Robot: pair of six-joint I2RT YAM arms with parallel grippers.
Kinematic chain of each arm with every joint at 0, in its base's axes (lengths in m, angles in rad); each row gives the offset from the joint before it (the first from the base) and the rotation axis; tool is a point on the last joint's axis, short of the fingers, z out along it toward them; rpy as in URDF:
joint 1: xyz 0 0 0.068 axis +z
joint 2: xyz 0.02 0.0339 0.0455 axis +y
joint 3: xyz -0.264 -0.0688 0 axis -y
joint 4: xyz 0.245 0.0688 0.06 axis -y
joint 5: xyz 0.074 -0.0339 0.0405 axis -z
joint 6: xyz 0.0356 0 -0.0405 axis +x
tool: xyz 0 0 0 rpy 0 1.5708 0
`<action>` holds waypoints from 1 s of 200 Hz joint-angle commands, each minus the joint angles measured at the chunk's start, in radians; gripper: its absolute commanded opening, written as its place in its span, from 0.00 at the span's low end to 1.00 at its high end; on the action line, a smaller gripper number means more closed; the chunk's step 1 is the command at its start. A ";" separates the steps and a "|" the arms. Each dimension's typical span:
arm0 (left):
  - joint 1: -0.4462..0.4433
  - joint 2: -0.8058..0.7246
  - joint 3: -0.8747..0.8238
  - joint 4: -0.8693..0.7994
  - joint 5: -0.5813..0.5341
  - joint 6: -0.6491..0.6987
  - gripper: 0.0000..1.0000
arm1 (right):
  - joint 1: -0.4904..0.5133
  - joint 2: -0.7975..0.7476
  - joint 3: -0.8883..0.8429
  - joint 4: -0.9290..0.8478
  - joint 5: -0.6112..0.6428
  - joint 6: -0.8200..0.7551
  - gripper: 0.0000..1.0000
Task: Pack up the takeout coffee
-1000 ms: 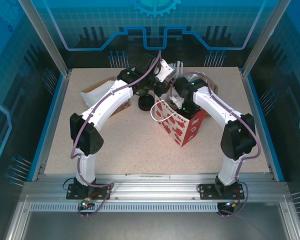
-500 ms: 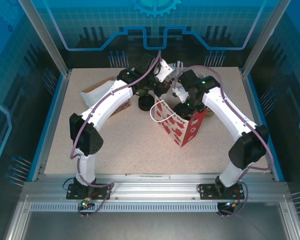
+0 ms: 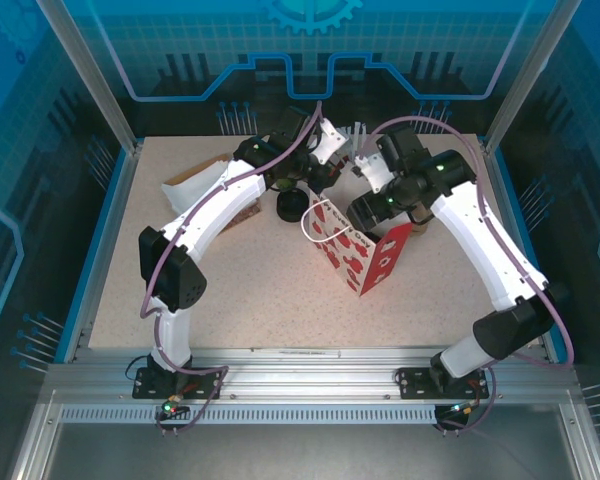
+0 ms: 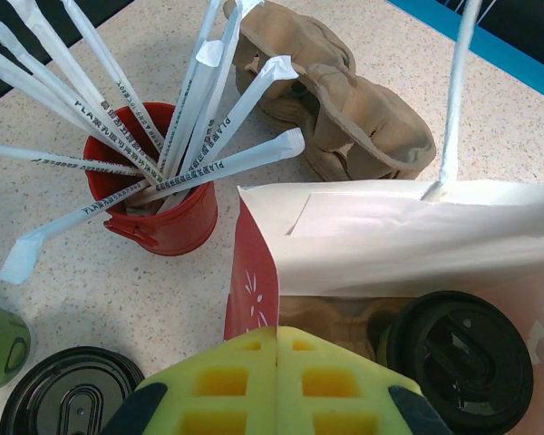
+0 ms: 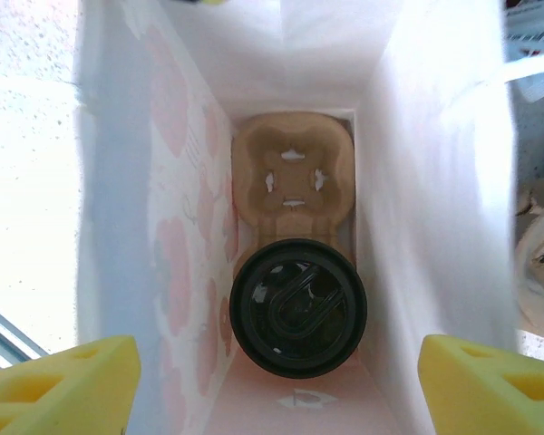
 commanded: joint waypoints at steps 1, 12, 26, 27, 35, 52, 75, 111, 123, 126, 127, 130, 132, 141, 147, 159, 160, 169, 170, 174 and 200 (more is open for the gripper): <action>0.000 -0.026 -0.022 -0.029 0.010 -0.019 0.05 | -0.004 -0.050 0.043 -0.006 -0.029 0.013 0.82; 0.000 -0.028 -0.020 -0.026 0.013 -0.021 0.07 | -0.006 -0.067 0.049 -0.001 -0.030 0.017 0.82; -0.001 -0.028 -0.017 -0.022 0.014 -0.027 0.17 | -0.004 -0.094 0.050 0.012 -0.035 0.017 0.82; -0.001 -0.028 -0.016 -0.021 0.014 -0.027 0.18 | -0.005 -0.095 0.050 0.013 -0.036 0.018 0.82; 0.000 -0.029 -0.012 -0.020 0.018 -0.032 0.24 | -0.006 -0.112 0.048 0.023 -0.036 0.018 0.82; -0.002 -0.031 0.001 -0.012 0.022 -0.044 0.40 | -0.001 -0.148 0.027 0.060 -0.036 0.014 0.82; -0.002 -0.036 0.034 0.001 0.050 -0.070 0.54 | 0.020 -0.202 -0.017 0.128 -0.028 0.006 0.82; 0.000 -0.112 0.018 0.051 0.067 -0.096 0.64 | 0.109 -0.277 -0.089 0.265 0.013 -0.023 0.82; 0.002 -0.160 -0.019 0.083 0.063 -0.103 0.67 | 0.149 -0.299 -0.114 0.320 0.029 -0.034 0.82; 0.003 -0.175 -0.034 0.091 0.059 -0.107 0.68 | 0.158 -0.304 -0.120 0.335 0.031 -0.037 0.83; 0.003 -0.180 -0.038 0.094 0.058 -0.108 0.69 | 0.162 -0.306 -0.121 0.340 0.032 -0.038 0.83; 0.003 -0.195 -0.053 0.104 0.056 -0.112 0.69 | 0.171 -0.310 -0.127 0.352 0.034 -0.041 0.83; 0.004 -0.206 -0.064 0.112 0.056 -0.115 0.69 | 0.178 -0.314 -0.128 0.364 0.035 -0.042 0.83; 0.013 -0.255 -0.115 0.148 0.049 -0.133 0.70 | 0.207 -0.322 -0.145 0.409 0.033 -0.048 0.83; 0.024 -0.295 -0.161 0.175 0.044 -0.152 0.71 | 0.222 -0.324 -0.155 0.438 0.028 -0.051 0.84; 0.052 -0.370 -0.258 0.230 0.039 -0.198 0.71 | 0.260 -0.319 -0.165 0.485 0.014 -0.059 0.84; 0.054 -0.379 -0.262 0.235 0.038 -0.203 0.71 | 0.263 -0.320 -0.166 0.489 0.013 -0.059 0.84; 0.089 -0.443 -0.353 0.284 0.033 -0.254 0.71 | 0.285 -0.314 -0.178 0.525 0.006 -0.061 0.84; 0.093 -0.447 -0.365 0.291 0.034 -0.261 0.71 | 0.287 -0.313 -0.179 0.529 0.004 -0.061 0.84; 0.111 -0.475 -0.411 0.316 0.032 -0.289 0.70 | 0.295 -0.309 -0.183 0.543 -0.003 -0.060 0.84; 0.249 -0.644 -0.702 0.472 0.033 -0.472 0.69 | 0.337 -0.271 -0.199 0.602 -0.018 -0.061 0.84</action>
